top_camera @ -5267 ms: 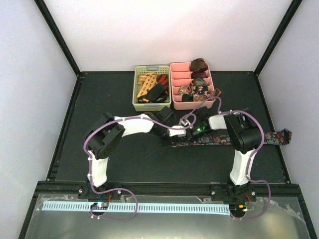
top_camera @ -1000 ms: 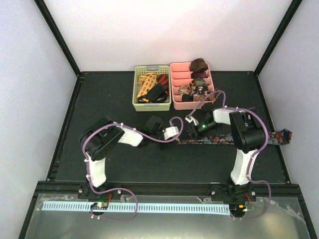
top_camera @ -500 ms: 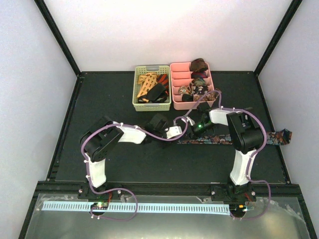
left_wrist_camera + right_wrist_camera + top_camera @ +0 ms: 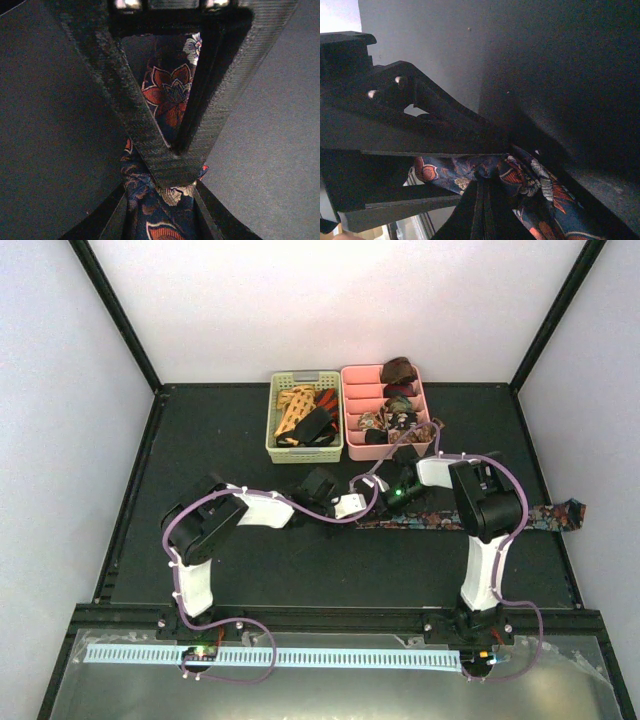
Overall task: Roll the ties
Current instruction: Roll the tie at the center of the board.
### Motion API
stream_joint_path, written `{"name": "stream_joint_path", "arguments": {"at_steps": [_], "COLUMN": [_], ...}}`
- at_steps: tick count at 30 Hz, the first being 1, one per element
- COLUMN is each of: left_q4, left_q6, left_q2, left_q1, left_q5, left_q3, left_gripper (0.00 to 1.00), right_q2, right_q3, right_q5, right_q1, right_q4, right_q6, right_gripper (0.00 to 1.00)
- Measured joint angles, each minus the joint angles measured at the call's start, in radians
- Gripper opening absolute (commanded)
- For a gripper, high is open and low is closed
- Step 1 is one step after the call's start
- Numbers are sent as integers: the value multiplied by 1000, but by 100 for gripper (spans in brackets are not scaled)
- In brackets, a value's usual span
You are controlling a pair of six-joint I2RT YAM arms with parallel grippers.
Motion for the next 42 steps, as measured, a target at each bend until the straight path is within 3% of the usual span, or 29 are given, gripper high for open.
{"name": "stream_joint_path", "arguments": {"at_steps": [2,4,20,25,34,36,39,42], "left_q4": [0,0,0,1,1,1,1,2], "left_q6": [0,0,1,1,1,1,1,1], "left_q2": [0,0,0,0,0,0,0,0], "left_q1": [0,0,-1,-1,-1,-1,-1,-1], "left_q5": [-1,-1,-2,-2,-2,-2,-2,-2], "left_q3": [0,0,0,0,0,0,0,0], "left_gripper": [27,27,26,26,27,26,27,27], "right_q2": [0,0,-56,-56,-55,-52,-45,-42], "right_q3": [0,0,-1,-2,0,6,13,17], "right_q5": [0,0,80,92,69,66,63,66], "right_q1": [0,0,-25,-29,-4,-1,-1,-1], "right_q4": [-1,-2,-66,-61,-50,-53,-55,-60], "right_q6": [-2,-5,-24,-15,-2,-3,-8,-18], "right_gripper": [3,16,43,30,32,25,5,2]}}
